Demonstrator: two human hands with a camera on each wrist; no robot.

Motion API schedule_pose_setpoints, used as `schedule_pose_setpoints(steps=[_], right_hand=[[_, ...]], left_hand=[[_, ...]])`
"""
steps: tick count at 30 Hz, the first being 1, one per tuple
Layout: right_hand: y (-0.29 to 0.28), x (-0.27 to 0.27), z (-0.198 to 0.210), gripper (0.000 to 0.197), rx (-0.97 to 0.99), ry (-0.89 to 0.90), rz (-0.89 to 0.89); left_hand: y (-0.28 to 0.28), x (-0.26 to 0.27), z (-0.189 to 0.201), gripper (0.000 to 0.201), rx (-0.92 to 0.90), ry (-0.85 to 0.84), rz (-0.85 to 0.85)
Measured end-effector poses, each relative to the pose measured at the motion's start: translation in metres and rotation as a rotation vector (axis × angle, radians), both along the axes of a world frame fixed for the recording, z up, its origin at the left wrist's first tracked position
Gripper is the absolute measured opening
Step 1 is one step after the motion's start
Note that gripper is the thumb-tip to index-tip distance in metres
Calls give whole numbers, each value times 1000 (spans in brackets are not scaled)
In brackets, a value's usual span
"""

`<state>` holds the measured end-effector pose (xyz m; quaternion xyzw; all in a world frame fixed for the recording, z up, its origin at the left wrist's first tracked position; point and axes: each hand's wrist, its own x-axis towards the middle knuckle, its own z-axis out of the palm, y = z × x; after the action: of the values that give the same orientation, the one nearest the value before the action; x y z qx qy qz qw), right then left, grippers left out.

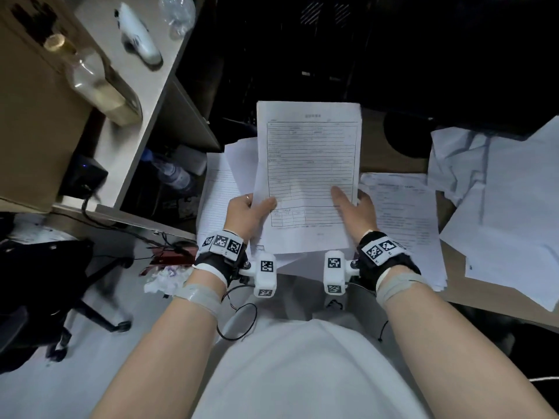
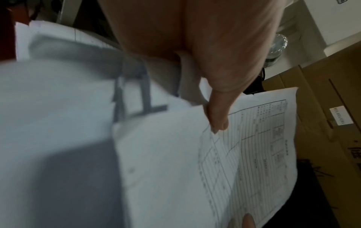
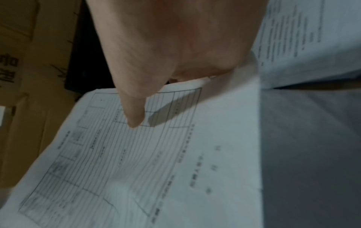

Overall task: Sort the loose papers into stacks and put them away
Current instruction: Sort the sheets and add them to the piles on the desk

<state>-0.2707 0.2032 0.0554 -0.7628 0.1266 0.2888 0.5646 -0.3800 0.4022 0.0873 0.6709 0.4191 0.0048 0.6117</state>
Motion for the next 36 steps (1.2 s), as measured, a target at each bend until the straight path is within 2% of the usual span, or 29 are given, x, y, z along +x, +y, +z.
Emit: schedule_pose_setpoints(steps=[2, 3, 6, 9, 11, 13, 15, 20, 23, 28, 30, 33, 36], right_hand=[[5, -2, -8, 37, -7, -69, 48], [7, -2, -12, 23, -24, -108, 57], [14, -4, -23, 30, -121, -147, 48], [15, -6, -28, 24, -242, -158, -23], [15, -7, -31, 25, -315, -131, -6], [19, -8, -41, 25, -328, -97, 42], [31, -12, -51, 29, -335, -61, 73], [68, -32, -65, 30, -270, -12, 131], [89, -42, -74, 21, -250, 6, 182], [124, -53, -88, 24, -244, 85, 233], [140, -55, -93, 34, -241, 130, 240], [158, -54, -106, 62, -219, 189, 285], [171, -53, -100, 68, -130, 197, 318]], left_hand=[[7, -4, -1, 19, 25, 13, 19], [10, -6, -1, 18, 43, 21, 26], [20, -13, 0, 24, 147, 29, 39], [33, -19, -1, 33, 214, -25, 180], [48, -23, -5, 35, 338, 12, 233], [64, -26, -8, 34, 458, 61, 212], [76, -28, -5, 23, 505, 45, 193], [88, -29, -7, 18, 506, 22, 184], [97, -32, -10, 22, 485, 13, 187], [106, -35, -14, 19, 461, -5, 99], [113, -36, -18, 18, 446, 4, 58], [125, -40, -25, 22, 442, 12, 12], [131, -40, -29, 37, 436, 18, -11]])
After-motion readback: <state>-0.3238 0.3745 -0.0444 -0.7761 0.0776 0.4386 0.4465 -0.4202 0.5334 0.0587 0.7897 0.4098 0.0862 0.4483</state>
